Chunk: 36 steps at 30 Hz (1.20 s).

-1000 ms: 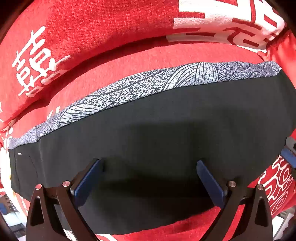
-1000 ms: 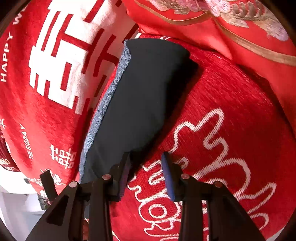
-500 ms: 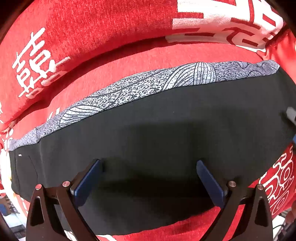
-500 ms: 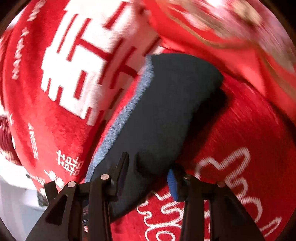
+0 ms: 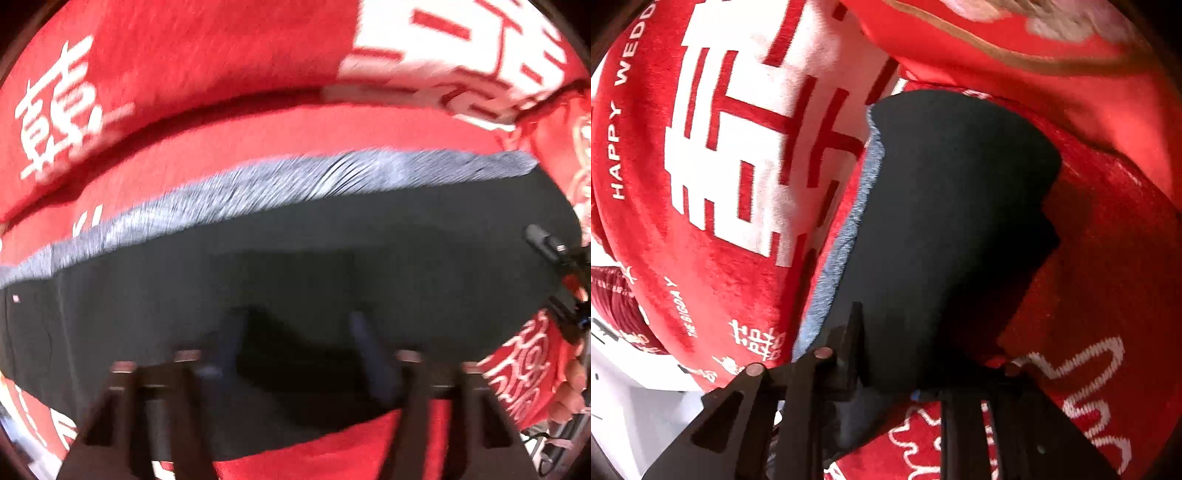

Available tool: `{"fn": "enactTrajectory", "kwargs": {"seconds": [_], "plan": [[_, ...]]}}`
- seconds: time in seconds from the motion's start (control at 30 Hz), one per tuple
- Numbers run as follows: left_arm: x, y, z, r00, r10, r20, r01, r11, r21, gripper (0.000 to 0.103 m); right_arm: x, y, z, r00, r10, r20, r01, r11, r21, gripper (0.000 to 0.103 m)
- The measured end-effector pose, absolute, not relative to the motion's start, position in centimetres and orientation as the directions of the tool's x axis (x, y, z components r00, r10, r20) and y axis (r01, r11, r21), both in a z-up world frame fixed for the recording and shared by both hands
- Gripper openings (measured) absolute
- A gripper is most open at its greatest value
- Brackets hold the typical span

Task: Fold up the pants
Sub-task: 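Grasp the trouser end with the right gripper and fold it toward the left gripper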

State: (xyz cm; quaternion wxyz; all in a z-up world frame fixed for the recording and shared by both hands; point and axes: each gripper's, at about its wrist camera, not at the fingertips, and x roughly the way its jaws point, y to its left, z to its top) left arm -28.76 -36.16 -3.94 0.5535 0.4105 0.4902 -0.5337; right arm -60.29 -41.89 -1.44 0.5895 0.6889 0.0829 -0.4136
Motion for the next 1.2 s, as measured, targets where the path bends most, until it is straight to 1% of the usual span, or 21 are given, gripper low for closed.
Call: {"fn": "enactTrajectory", "kwargs": {"seconds": [0.03, 0.1, 0.13, 0.17, 0.23, 0.27, 0.3, 0.33, 0.37, 0.47, 0.57, 0.63, 0.7, 0.73, 0.8, 0.83, 0.87, 1.0, 1.1, 1.13, 1.2], "plan": [[-29.2, -36.3, -3.4, -0.044, -0.211, -0.976, 0.994, 0.085, -0.063, 0.042, -60.1, -41.9, -0.8, 0.641, -0.371, -0.672, 0.620, -0.266, 0.738, 0.018], [-30.1, -37.0, -2.1, -0.049, -0.291, -0.955, 0.993, 0.084, -0.077, 0.042, -59.6, -41.9, 0.5, 0.643, -0.377, -0.667, 0.636, -0.224, 0.739, 0.017], [-30.6, -37.4, -2.1, -0.067, -0.306, -0.950, 0.992, 0.083, -0.097, 0.042, -59.5, -41.9, 0.9, 0.645, -0.379, -0.664, 0.637, -0.213, 0.741, 0.017], [-31.1, -37.7, -2.5, -0.090, -0.307, -0.947, 0.990, 0.079, -0.120, 0.042, -59.3, -41.9, 1.5, 0.646, -0.382, -0.660, 0.639, -0.201, 0.742, 0.017], [-32.5, -38.2, -4.8, -0.143, -0.252, -0.957, 0.985, 0.059, -0.162, 0.042, -58.8, -41.9, 2.3, 0.643, -0.385, -0.662, 0.648, -0.187, 0.738, 0.016], [-33.1, -38.1, -5.6, -0.126, -0.248, -0.960, 0.988, 0.053, -0.143, 0.042, -58.5, -42.0, 2.8, 0.636, -0.385, -0.669, 0.661, -0.175, 0.730, 0.016], [-33.9, -37.5, -5.5, -0.098, -0.305, -0.947, 0.993, 0.027, -0.111, 0.042, -58.0, -42.1, 3.1, 0.633, -0.378, -0.675, 0.673, -0.163, 0.722, 0.015], [-34.8, -37.1, -5.5, -0.071, -0.325, -0.943, 0.997, 0.003, -0.076, 0.042, -57.4, -42.1, 3.7, 0.624, -0.374, -0.686, 0.692, -0.143, 0.707, 0.015], [-35.1, -36.9, -5.4, -0.068, -0.333, -0.941, 0.998, -0.008, -0.069, 0.042, -56.9, -42.3, 4.2, 0.614, -0.372, -0.696, 0.710, -0.123, 0.693, 0.015], [-33.9, -37.3, -5.6, -0.127, -0.316, -0.940, 0.990, 0.020, -0.141, 0.042, -54.9, -42.6, 5.8, 0.587, -0.368, -0.721, 0.759, -0.061, 0.649, 0.015], [-34.3, -37.2, -5.6, -0.140, -0.315, -0.939, 0.990, -0.022, -0.140, 0.042, -53.0, -42.7, 7.5, 0.569, -0.366, -0.736, 0.793, 0.008, 0.609, 0.015], [-33.6, -37.1, -5.2, -0.171, -0.308, -0.936, 0.985, -0.038, -0.168, 0.042, -50.9, -42.4, 8.7, 0.550, -0.355, -0.755, 0.823, 0.082, 0.561, 0.015], [-30.9, -36.3, -4.5, -0.233, -0.288, -0.929, 0.969, 0.013, -0.248, 0.042, -48.8, -42.0, 9.9, 0.531, -0.351, -0.771, 0.845, 0.150, 0.513, 0.015], [-29.8, -35.9, -3.9, -0.246, -0.298, -0.922, 0.962, 0.038, -0.269, 0.043, -47.6, -41.7, 10.6, 0.522, -0.350, -0.778, 0.853, 0.186, 0.488, 0.015], [-26.6, -34.5, -2.3, -0.227, -0.337, -0.914, 0.959, 0.085, -0.270, 0.053, -45.1, -40.7, 11.8, 0.504, -0.343, -0.793, 0.861, 0.269, 0.431, 0.015], [-25.3, -33.9, -1.9, -0.220, -0.347, -0.912, 0.958, 0.098, -0.268, 0.063, -44.0, -40.4, 12.1, 0.492, -0.340, -0.802, 0.865, 0.296, 0.405, 0.015], [-23.6, -33.2, -1.4, -0.210, -0.358, -0.910, 0.957, 0.116, -0.266, 0.065, -42.7, -39.7, 12.4, 0.474, -0.338, -0.814, 0.868, 0.334, 0.367, 0.015], [-15.7, -30.5, -1.2, -0.153, -0.329, -0.932, 0.953, 0.199, -0.227, 0.065, -35.7, -36.9, 12.0, 0.397, -0.318, -0.861, 0.848, 0.486, 0.211, 0.015], [-10.2, -28.1, -1.7, -0.080, -0.300, -0.951, 0.950, 0.267, -0.164, 0.065, -29.7, -34.1, 9.5, 0.304, -0.302, -0.903, 0.799, 0.597, 0.070, 0.016], [-8.7, -27.5, -2.0, -0.059, -0.290, -0.955, 0.947, 0.287, -0.146, 0.065, -27.8, -33.1, 8.3, 0.266, -0.306, -0.914, 0.775, 0.631, 0.014, 0.018], [-5.6, -26.1, -2.8, -0.022, -0.264, -0.964, 0.937, 0.332, -0.112, 0.065, -24.3, -30.8, 5.1, 0.159, -0.314, -0.936, 0.708, 0.697, -0.114, 0.024]]}}
